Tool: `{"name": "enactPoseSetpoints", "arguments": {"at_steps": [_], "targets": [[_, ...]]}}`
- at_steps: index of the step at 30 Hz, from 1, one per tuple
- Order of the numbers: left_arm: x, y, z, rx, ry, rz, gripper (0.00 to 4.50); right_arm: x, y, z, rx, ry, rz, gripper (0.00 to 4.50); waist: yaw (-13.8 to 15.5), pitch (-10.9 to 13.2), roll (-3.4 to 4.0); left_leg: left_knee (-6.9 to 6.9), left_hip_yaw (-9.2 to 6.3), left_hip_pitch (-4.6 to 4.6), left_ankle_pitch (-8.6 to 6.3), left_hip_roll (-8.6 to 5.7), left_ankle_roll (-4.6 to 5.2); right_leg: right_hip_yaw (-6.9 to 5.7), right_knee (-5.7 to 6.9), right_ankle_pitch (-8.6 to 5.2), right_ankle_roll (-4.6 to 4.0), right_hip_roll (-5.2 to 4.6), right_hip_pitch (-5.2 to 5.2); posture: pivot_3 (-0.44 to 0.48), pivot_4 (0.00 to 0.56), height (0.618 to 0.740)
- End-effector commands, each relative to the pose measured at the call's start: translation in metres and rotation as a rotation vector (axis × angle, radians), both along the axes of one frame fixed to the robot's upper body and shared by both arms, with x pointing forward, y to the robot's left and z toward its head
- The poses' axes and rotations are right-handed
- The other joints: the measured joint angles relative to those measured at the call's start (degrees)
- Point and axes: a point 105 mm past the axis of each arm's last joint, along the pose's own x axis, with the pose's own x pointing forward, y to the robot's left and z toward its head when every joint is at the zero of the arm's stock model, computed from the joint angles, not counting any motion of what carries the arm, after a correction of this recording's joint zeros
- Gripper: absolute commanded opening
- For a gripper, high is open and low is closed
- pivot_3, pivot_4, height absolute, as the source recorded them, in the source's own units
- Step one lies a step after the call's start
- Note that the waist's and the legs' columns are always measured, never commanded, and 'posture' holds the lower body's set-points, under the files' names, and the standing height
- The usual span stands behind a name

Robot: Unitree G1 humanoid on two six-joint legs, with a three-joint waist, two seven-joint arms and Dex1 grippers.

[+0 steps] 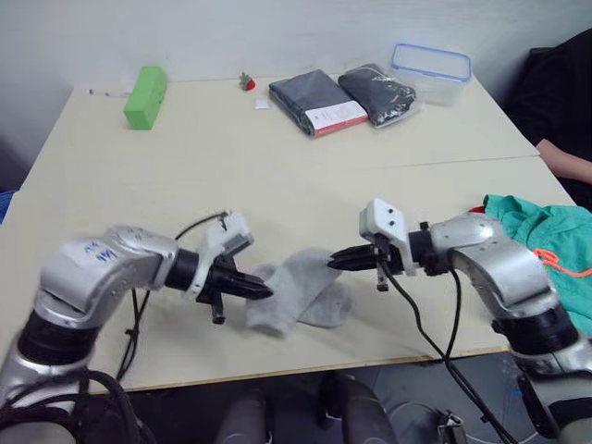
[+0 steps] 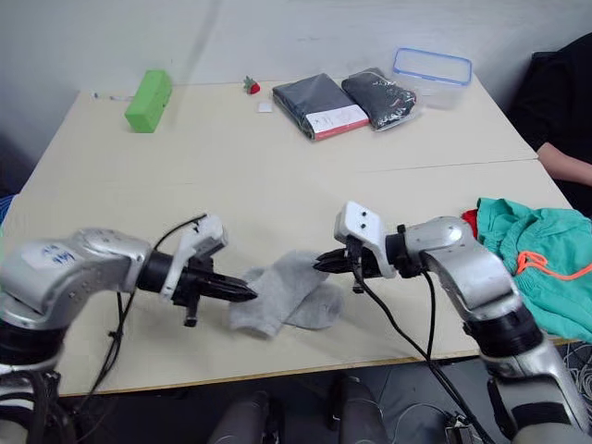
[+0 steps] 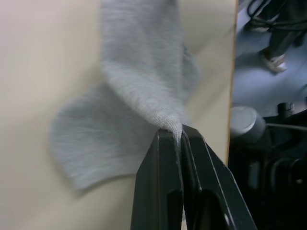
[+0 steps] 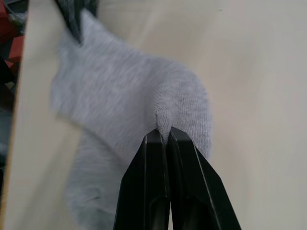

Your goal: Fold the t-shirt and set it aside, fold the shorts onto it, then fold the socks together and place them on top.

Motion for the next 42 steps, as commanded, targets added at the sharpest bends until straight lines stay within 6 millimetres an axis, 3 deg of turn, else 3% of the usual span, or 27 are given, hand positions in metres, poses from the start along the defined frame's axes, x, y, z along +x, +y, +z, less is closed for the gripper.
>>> {"name": "enactPoseSetpoints", "arguments": {"at_steps": [1,7,11,14,21,22,25,31,32,33,35,37,39,42], "targets": [[0.011,0.004,0.006,0.046,-0.04,-0.077,0.0,-0.02,0.003,0.009,0.027,-0.02,-0.014,0.02,-0.1,0.0,-0.01,0.0,0.05,0.03,-0.01,0.02,-0.01,0.03,-0.02,0.0,0.0,0.07,0.01,0.0,0.15,0.74],[0.038,0.004,-0.008,0.172,-0.036,-0.248,0.0,-0.043,0.001,-0.017,0.017,0.051,-0.118,0.02,-0.1,0.0,-0.01,0.01,0.14,0.0,-0.01,0.0,0.0,0.05,-0.04,0.0,-0.01,0.29,-0.02,0.0,0.15,0.74],[0.046,-0.007,-0.018,0.186,-0.001,-0.326,0.0,-0.041,-0.001,-0.029,0.009,0.049,-0.18,0.02,-0.1,0.0,-0.02,0.03,0.17,-0.03,-0.02,-0.01,0.04,0.1,-0.08,0.0,0.0,0.36,-0.02,0.0,0.15,0.74],[0.063,-0.012,-0.032,0.234,-0.059,-0.316,0.0,-0.03,-0.01,-0.043,-0.029,-0.003,-0.276,0.02,-0.1,0.0,-0.03,0.03,0.17,-0.04,-0.03,-0.03,0.05,0.1,-0.12,0.0,0.01,0.41,-0.03,0.0,0.15,0.74],[0.061,-0.014,-0.04,0.216,-0.065,-0.344,0.0,-0.035,-0.014,-0.055,-0.046,0.021,-0.274,0.02,-0.3,0.0,-0.03,0.01,0.18,-0.07,-0.04,0.09,0.07,0.14,-0.16,0.01,0.02,0.48,-0.09,0.0,0.15,0.74],[0.061,-0.014,-0.039,0.202,-0.067,-0.338,0.0,-0.036,-0.014,-0.056,-0.042,0.023,-0.275,0.23,-0.2,0.0,-0.03,0.01,0.17,-0.06,-0.04,0.1,0.07,0.14,-0.15,0.01,0.02,0.47,-0.09,0.0,0.15,0.74],[0.057,-0.013,-0.032,0.159,-0.08,-0.327,0.65,-0.037,-0.012,-0.055,-0.012,0.039,-0.275,0.97,-0.2,0.0,-0.04,0.02,0.16,-0.06,-0.06,0.13,0.1,0.14,-0.14,0.01,0.02,0.44,-0.08,0.0,0.15,0.74],[0.041,-0.013,0.005,0.006,-0.188,-0.323,2.49,-0.036,-0.013,-0.029,0.048,0.0,-0.237,2.96,-0.2,0.0,-0.03,0.03,0.13,-0.07,-0.07,0.13,0.13,0.14,-0.14,0.02,0.03,0.38,-0.08,0.0,0.15,0.74],[0.038,-0.014,0.011,-0.024,-0.202,-0.322,2.83,-0.036,-0.014,-0.024,0.056,-0.009,-0.231,3.0,-0.2,0.0,-0.03,0.03,0.13,-0.07,-0.08,0.12,0.14,0.14,-0.14,0.02,0.03,0.36,-0.08,0.0,0.15,0.74],[0.036,-0.017,0.018,-0.058,-0.226,-0.317,3.11,-0.033,-0.015,-0.017,0.067,-0.028,-0.234,3.0,-0.2,0.0,-0.03,0.03,0.12,-0.07,-0.08,0.12,0.14,0.14,-0.13,0.02,0.03,0.35,-0.08,0.0,0.15,0.74],[0.031,-0.021,0.024,-0.105,-0.239,-0.295,3.11,-0.027,-0.014,-0.006,0.097,-0.045,-0.236,3.0,-0.2,0.0,-0.03,0.05,0.12,-0.05,-0.08,0.11,0.15,0.14,-0.11,0.02,0.04,0.32,-0.05,0.0,0.15,0.74],[0.028,-0.025,0.021,-0.117,-0.242,-0.286,3.15,-0.021,-0.01,0.001,0.121,-0.045,-0.233,2.55,-0.1,0.0,-0.03,0.05,0.11,-0.01,-0.08,0.08,0.15,0.14,-0.07,0.02,0.04,0.29,-0.02,0.0,0.15,0.74],[0.025,-0.034,0.009,-0.131,-0.229,-0.282,2.74,-0.014,0.003,0.001,0.124,-0.049,-0.206,2.06,-0.2,0.0,-0.04,0.05,0.12,0.01,-0.08,0.08,0.15,0.15,-0.07,0.02,0.04,0.29,0.0,0.0,0.15,0.74],[0.02,-0.041,-0.019,-0.064,-0.222,-0.302,1.9,-0.006,0.021,-0.008,0.093,-0.061,-0.163,0.95,-0.3,0.0,-0.03,0.04,0.14,0.01,-0.07,0.06,0.15,0.16,-0.02,0.02,0.04,0.27,-0.02,0.0,0.15,0.74]]}}
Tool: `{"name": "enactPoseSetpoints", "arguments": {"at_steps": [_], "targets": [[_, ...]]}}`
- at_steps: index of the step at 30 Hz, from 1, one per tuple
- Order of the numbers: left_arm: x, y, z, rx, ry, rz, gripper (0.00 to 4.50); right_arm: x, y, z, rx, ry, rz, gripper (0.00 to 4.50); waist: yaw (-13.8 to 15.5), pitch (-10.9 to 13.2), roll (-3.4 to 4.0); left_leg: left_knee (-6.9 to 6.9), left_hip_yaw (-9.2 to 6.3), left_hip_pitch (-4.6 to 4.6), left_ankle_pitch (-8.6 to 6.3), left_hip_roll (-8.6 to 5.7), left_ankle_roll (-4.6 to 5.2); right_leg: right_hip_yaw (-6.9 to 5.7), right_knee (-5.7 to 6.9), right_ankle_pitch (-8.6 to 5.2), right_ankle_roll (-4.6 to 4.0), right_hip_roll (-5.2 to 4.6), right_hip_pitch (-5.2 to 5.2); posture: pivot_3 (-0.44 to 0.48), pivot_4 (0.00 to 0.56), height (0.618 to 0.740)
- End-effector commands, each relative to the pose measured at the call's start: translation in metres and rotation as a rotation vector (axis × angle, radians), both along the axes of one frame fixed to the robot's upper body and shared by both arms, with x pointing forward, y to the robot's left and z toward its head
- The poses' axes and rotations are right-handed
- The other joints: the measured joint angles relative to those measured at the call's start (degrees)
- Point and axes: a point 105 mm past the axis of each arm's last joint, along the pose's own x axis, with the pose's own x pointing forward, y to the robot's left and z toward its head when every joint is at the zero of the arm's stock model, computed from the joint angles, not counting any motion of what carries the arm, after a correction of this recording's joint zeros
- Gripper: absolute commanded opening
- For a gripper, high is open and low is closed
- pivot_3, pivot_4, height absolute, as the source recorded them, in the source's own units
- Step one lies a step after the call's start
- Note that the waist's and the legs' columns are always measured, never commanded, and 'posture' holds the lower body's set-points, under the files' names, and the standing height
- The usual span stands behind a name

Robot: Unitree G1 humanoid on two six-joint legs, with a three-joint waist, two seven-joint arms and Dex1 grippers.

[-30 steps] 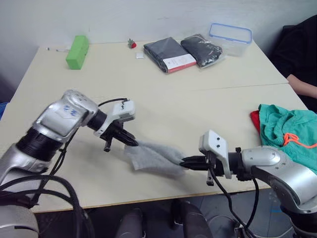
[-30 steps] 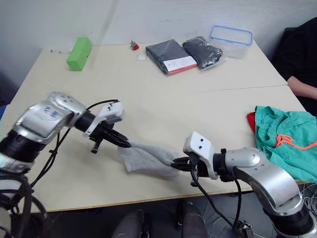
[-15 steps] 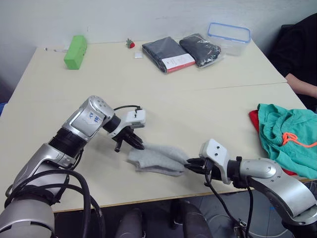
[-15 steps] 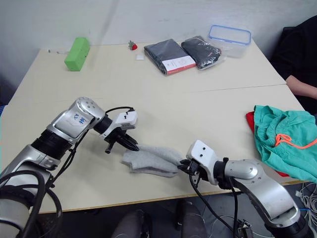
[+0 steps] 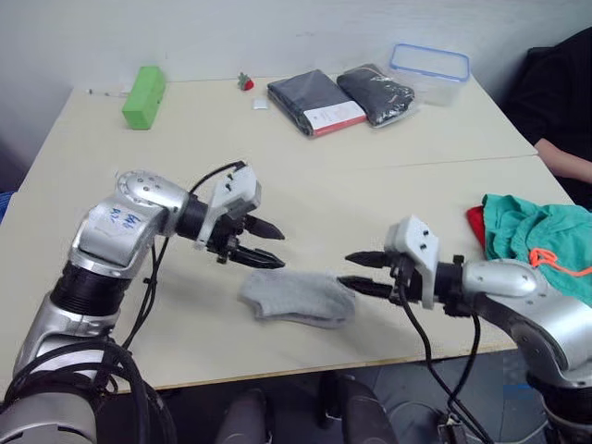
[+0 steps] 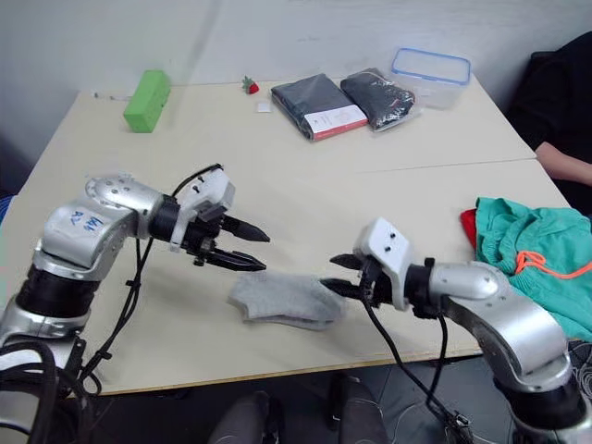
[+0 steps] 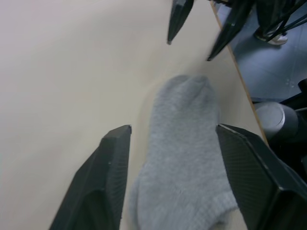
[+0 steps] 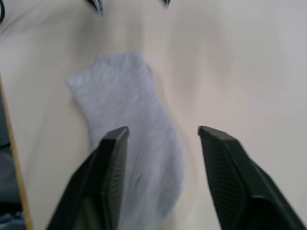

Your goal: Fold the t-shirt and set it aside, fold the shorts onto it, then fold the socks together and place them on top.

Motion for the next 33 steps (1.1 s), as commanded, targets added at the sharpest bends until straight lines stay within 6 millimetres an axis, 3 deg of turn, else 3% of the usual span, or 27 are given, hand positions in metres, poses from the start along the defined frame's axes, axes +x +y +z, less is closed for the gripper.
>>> {"name": "enactPoseSetpoints", "arguments": {"at_steps": [1,3,6,10,14,22,26,29,31,33], "targets": [[-0.005,-0.005,-0.027,0.103,-0.052,-0.019,1.6,0.006,0.02,-0.011,-0.029,-0.012,0.043,0.62,0.0,0.0,0.0,0.0,0.01,0.01,0.0,0.0,0.0,0.0,0.0,0.0,0.0,0.01,0.0,0.0,0.15,0.74],[-0.006,-0.004,-0.045,0.165,-0.067,-0.023,1.01,0.012,0.028,-0.016,-0.043,-0.018,0.054,0.0,0.0,0.0,0.0,0.0,0.03,0.0,0.0,0.0,-0.01,0.0,0.0,0.0,0.0,0.02,-0.01,0.0,0.15,0.74],[-0.014,-0.002,-0.063,0.219,-0.049,-0.039,0.03,0.018,0.038,-0.029,-0.101,-0.041,0.087,0.0,0.0,0.0,0.0,0.01,0.06,-0.01,0.0,0.0,-0.01,0.0,0.01,0.0,0.0,0.01,-0.03,0.0,0.15,0.74],[-0.023,0.003,-0.078,0.262,-0.008,-0.046,0.03,0.016,0.039,-0.051,-0.164,-0.004,0.121,0.0,0.1,0.0,0.0,0.02,0.03,-0.02,0.0,-0.01,0.0,-0.02,0.0,0.0,0.0,-0.02,-0.02,0.0,0.15,0.74],[-0.02,0.01,-0.089,0.3,-0.015,0.0,0.03,0.009,0.009,-0.072,-0.278,0.019,0.112,0.0,0.1,0.0,0.01,-0.01,0.01,0.0,0.0,-0.03,0.02,-0.04,-0.02,0.0,0.0,-0.08,0.0,0.0,0.15,0.74],[-0.025,0.015,-0.09,0.281,0.018,0.021,0.03,0.007,-0.04,-0.069,-0.335,0.002,0.005,0.0,0.1,-0.4,-0.25,-0.01,-0.01,0.14,-0.04,-0.02,0.08,-0.04,-0.31,-0.01,0.01,-0.2,0.18,0.0,0.15,0.74],[-0.025,0.011,-0.083,0.23,0.019,0.03,0.03,0.002,-0.028,-0.037,-0.177,-0.02,0.026,0.0,0.1,-0.4,-0.3,0.0,0.0,0.13,-0.04,0.02,0.08,-0.04,-0.3,-0.01,0.01,-0.21,0.17,0.0,0.15,0.74],[-0.024,0.006,-0.077,0.196,0.022,0.034,0.03,-0.004,-0.013,-0.024,-0.109,-0.024,0.075,0.0,0.0,-0.4,-0.3,-0.02,0.01,0.1,-0.04,0.04,0.07,-0.03,-0.29,-0.01,0.0,-0.22,0.12,0.0,0.15,0.74],[-0.023,0.002,-0.075,0.184,0.022,0.035,0.03,-0.008,0.001,-0.027,-0.113,-0.024,0.119,0.0,0.0,-0.4,-0.3,-0.02,0.01,0.1,-0.04,0.06,0.07,-0.03,-0.29,-0.01,0.0,-0.21,0.12,0.0,0.15,0.74],[-0.023,0.0,-0.076,0.184,0.025,0.03,0.03,-0.009,0.009,-0.042,-0.171,-0.021,0.145,0.0,0.0,-0.4,-0.3,-0.02,0.0,0.09,-0.04,0.03,0.07,-0.04,-0.3,-0.01,0.0,-0.2,0.12,0.0,0.15,0.74]]}}
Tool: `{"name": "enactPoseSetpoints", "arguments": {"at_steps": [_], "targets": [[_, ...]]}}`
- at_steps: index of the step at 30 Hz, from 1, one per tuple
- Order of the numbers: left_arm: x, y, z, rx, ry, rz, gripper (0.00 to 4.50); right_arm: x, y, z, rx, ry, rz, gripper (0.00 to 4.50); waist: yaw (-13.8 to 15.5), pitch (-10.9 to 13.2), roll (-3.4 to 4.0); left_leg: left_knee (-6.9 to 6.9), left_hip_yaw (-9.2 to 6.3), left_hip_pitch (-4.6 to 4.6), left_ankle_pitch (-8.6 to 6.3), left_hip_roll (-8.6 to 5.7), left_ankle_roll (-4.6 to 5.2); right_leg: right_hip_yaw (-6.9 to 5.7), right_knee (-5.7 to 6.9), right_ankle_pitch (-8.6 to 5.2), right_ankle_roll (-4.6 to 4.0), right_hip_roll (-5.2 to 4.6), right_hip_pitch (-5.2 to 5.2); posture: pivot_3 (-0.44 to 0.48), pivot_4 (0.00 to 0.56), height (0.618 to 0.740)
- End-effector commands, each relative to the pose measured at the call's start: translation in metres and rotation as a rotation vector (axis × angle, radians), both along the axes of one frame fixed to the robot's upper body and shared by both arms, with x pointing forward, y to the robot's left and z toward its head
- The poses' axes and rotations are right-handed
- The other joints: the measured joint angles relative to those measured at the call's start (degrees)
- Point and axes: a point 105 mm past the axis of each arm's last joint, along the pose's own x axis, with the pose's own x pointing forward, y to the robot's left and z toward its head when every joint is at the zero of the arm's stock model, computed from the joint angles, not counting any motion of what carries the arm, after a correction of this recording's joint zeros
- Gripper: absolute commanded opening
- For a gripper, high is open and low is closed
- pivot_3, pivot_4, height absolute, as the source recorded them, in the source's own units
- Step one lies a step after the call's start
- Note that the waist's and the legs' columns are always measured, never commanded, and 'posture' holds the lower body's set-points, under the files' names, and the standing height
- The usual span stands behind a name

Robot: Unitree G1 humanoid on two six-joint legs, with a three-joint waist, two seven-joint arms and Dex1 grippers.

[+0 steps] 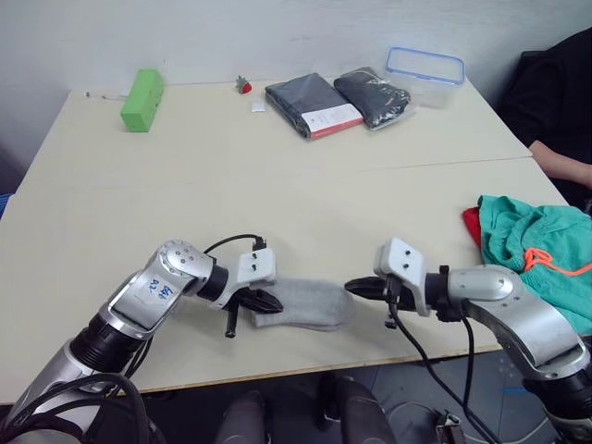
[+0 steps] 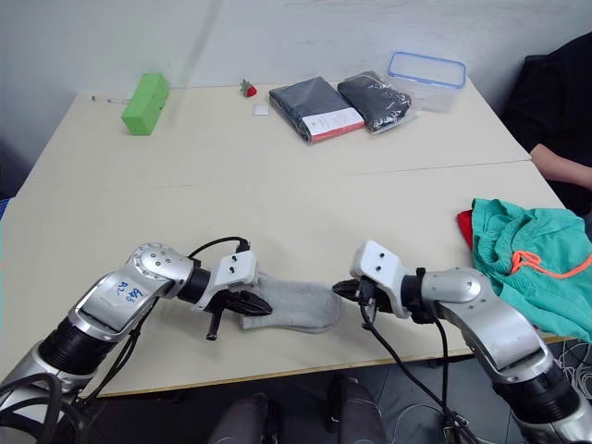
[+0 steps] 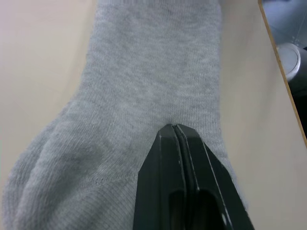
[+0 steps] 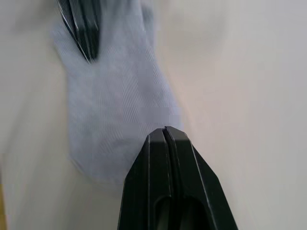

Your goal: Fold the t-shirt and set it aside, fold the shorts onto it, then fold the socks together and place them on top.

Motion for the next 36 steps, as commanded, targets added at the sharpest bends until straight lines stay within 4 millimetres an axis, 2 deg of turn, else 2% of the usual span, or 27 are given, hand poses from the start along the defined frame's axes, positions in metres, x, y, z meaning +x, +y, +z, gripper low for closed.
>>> {"name": "enactPoseSetpoints", "arguments": {"at_steps": [1,3,6,11,17,21,24,28,31,34,36], "targets": [[-0.002,-0.004,0.0,-0.004,0.002,-0.012,0.03,-0.006,0.015,-0.024,-0.094,-0.007,0.06,0.0,0.2,0.0,0.0,0.0,0.0,-0.01,0.0,0.0,0.0,-0.01,-0.01,0.0,0.0,0.0,0.0,0.0,0.15,0.74],[-0.002,-0.004,-0.001,0.002,0.001,-0.017,0.03,-0.005,0.012,-0.041,-0.164,-0.003,0.056,0.0,0.3,0.0,0.0,0.0,-0.04,-0.06,-0.01,-0.09,0.03,-0.06,0.0,0.0,0.0,0.02,0.0,0.0,0.15,0.74],[0.001,-0.003,-0.002,0.009,-0.005,-0.009,0.03,-0.009,-0.007,-0.062,-0.29,-0.023,0.075,0.0,0.2,0.0,0.01,0.02,0.04,-0.07,-0.04,-0.15,0.14,-0.04,0.03,0.04,0.07,-0.01,0.01,0.0,0.15,0.74],[0.003,-0.003,-0.001,0.001,-0.01,0.004,0.03,-0.004,-0.02,-0.062,-0.294,-0.055,0.025,0.0,0.3,-0.1,-0.1,0.04,-0.02,0.0,-0.06,-0.14,0.18,-0.07,-0.09,0.05,0.09,-0.01,0.15,0.0,0.15,0.74],[0.005,-0.012,0.0,-0.041,-0.016,0.038,0.03,0.021,-0.019,-0.061,-0.313,-0.177,-0.014,0.0,0.2,-0.1,-0.1,0.07,-0.04,0.16,-0.07,-0.11,0.18,-0.08,-0.23,0.05,0.1,-0.03,0.4,0.0,0.15,0.74],[0.009,-0.018,0.002,-0.07,-0.016,0.08,0.03,0.039,-0.023,-0.053,-0.316,-0.229,-0.038,0.0,0.2,-0.1,-0.11,0.03,-0.08,0.54,-0.12,-0.08,0.23,-0.08,-0.32,0.05,0.11,-0.11,0.78,0.0,0.15,0.74],[0.011,-0.019,0.003,-0.073,-0.021,0.091,0.03,0.042,-0.022,-0.044,-0.28,-0.226,-0.015,0.0,0.2,-0.1,-0.11,0.03,-0.09,0.59,-0.15,-0.05,0.23,-0.06,-0.32,0.04,0.11,-0.21,0.82,0.0,0.15,0.74],[0.006,-0.019,0.018,-0.11,-0.031,0.063,0.03,0.027,-0.015,-0.012,-0.078,-0.106,0.0,0.0,0.2,-0.1,-0.09,0.02,-0.1,0.53,-0.15,-0.02,0.22,-0.09,-0.28,0.04,0.11,-0.24,0.81,0.0,0.15,0.74],[-0.001,-0.019,0.054,-0.231,-0.012,0.011,0.03,0.017,-0.024,0.012,0.019,-0.037,-0.052,0.0,0.1,0.0,0.03,0.03,-0.14,0.45,-0.17,0.04,0.2,-0.13,-0.2,0.05,0.12,-0.24,0.76,0.0,0.15,0.74],[-0.002,-0.019,0.067,-0.264,-0.013,-0.012,0.03,-0.001,-0.034,0.019,0.047,0.046,-0.077,0.0,0.2,0.0,0.07,0.02,-0.3,0.34,-0.18,0.04,0.17,-0.24,-0.25,0.05,0.12,-0.26,0.72,0.0,0.15,0.74],[0.007,-0.02,0.06,-0.23,-0.028,0.007,0.03,-0.015,-0.04,0.016,0.051,0.107,-0.106,0.0,0.3,0.0,0.08,0.0,-0.32,0.33,-0.21,0.03,0.16,-0.27,-0.33,0.04,0.12,-0.25,0.75,0.0,0.15,0.74]]}}
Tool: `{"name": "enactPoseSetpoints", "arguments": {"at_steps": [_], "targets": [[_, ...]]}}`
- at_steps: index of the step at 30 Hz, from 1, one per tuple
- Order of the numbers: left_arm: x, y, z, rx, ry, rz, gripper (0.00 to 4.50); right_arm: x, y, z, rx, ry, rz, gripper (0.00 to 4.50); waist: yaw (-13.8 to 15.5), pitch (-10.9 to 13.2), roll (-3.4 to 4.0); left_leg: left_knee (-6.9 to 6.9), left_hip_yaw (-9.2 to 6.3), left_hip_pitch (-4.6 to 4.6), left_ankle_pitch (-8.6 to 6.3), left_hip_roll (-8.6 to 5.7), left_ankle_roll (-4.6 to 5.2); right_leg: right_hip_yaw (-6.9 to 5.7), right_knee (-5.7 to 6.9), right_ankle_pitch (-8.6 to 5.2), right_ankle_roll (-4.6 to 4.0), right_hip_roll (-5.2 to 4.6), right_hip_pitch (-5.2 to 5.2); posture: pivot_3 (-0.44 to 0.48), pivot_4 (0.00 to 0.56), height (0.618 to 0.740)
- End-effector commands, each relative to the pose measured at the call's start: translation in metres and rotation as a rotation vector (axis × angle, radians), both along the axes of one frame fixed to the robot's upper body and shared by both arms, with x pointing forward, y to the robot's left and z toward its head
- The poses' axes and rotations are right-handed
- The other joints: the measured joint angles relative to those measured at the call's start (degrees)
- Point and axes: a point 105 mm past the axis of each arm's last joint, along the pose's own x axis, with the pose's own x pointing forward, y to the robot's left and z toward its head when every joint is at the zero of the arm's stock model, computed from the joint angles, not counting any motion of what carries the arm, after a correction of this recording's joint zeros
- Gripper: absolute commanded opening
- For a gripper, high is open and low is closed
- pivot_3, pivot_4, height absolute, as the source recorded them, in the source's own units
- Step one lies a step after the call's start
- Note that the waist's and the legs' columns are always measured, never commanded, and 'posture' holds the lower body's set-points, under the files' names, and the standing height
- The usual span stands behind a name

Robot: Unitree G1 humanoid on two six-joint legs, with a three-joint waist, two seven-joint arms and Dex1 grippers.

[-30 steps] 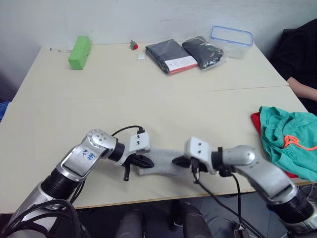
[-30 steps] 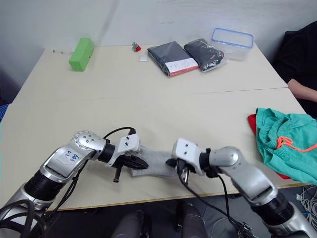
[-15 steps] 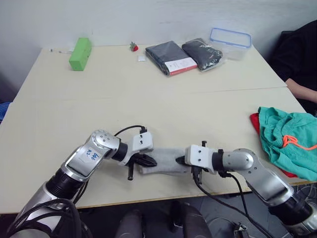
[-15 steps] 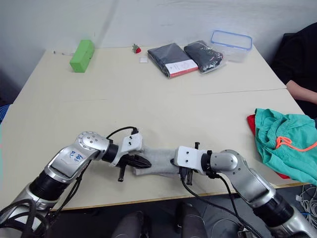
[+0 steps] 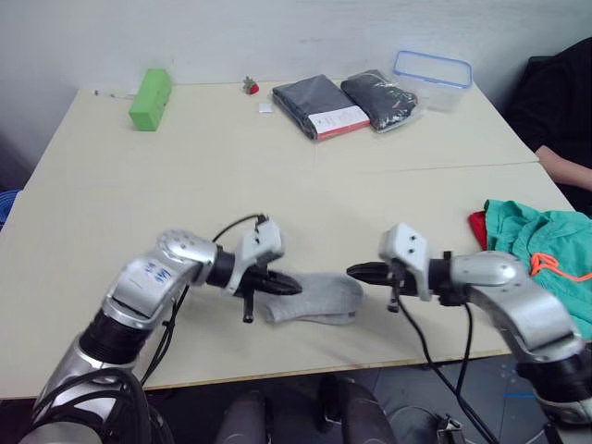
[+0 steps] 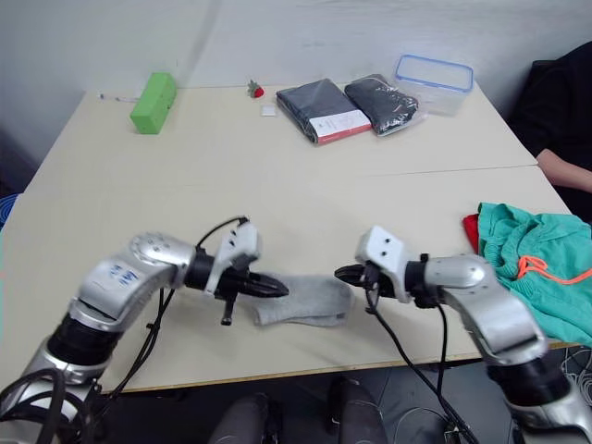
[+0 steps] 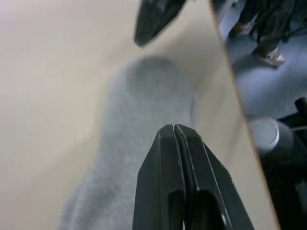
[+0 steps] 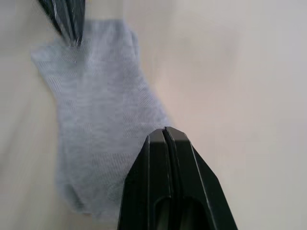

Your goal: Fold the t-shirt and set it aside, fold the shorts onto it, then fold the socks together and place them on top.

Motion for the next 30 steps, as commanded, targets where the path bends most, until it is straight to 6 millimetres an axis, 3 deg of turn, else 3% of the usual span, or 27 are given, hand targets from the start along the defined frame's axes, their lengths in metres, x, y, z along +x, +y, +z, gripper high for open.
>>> {"name": "enactPoseSetpoints", "arguments": {"at_steps": [1,7,11,15,25,30], "targets": [[0.006,-0.005,-0.011,0.046,-0.023,-0.009,0.03,-0.027,-0.007,0.002,0.026,0.091,-0.022,0.0,0.0,0.0,0.01,-0.01,0.0,0.02,-0.02,-0.01,0.01,0.0,-0.02,0.0,0.0,0.0,0.02,0.0,0.15,0.74],[0.006,-0.015,-0.061,0.173,-0.016,-0.113,0.03,-0.071,-0.011,-0.031,0.049,0.27,-0.135,0.0,-0.1,0.0,0.01,-0.02,0.03,-0.04,-0.06,0.0,0.03,0.0,-0.3,0.01,0.01,0.05,0.01,0.0,0.15,0.74],[0.014,-0.018,-0.079,0.243,-0.057,-0.122,0.03,-0.08,-0.012,-0.046,0.147,0.39,-0.286,0.0,-0.1,0.0,0.01,-0.02,0.06,0.01,-0.09,0.03,0.0,0.06,-0.29,0.0,0.0,0.07,-0.01,0.0,0.15,0.74],[0.012,-0.02,-0.086,0.274,-0.07,-0.144,0.0,-0.08,-0.014,-0.053,0.317,0.543,-0.429,0.87,0.0,-0.1,0.1,-0.03,0.09,0.15,-0.13,0.03,0.07,0.15,-0.26,0.0,0.0,-0.02,0.08,0.0,0.15,0.74],[0.01,-0.028,-0.085,0.259,-0.065,-0.143,0.0,-0.069,-0.007,-0.054,0.677,0.863,-0.62,4.45,0.0,-0.2,0.38,-0.06,0.11,0.19,-0.22,-0.06,0.24,0.15,-0.28,0.01,0.02,-0.22,0.11,0.0,0.15,0.74],[0.011,-0.028,-0.084,0.264,-0.078,-0.124,0.0,-0.054,0.004,-0.058,0.708,0.989,-0.657,4.48,-0.1,-0.2,0.37,-0.07,0.18,0.24,-0.36,-0.05,0.5,0.18,-0.31,0.01,0.09,-0.17,0.17,0.0,0.15,0.74]]}}
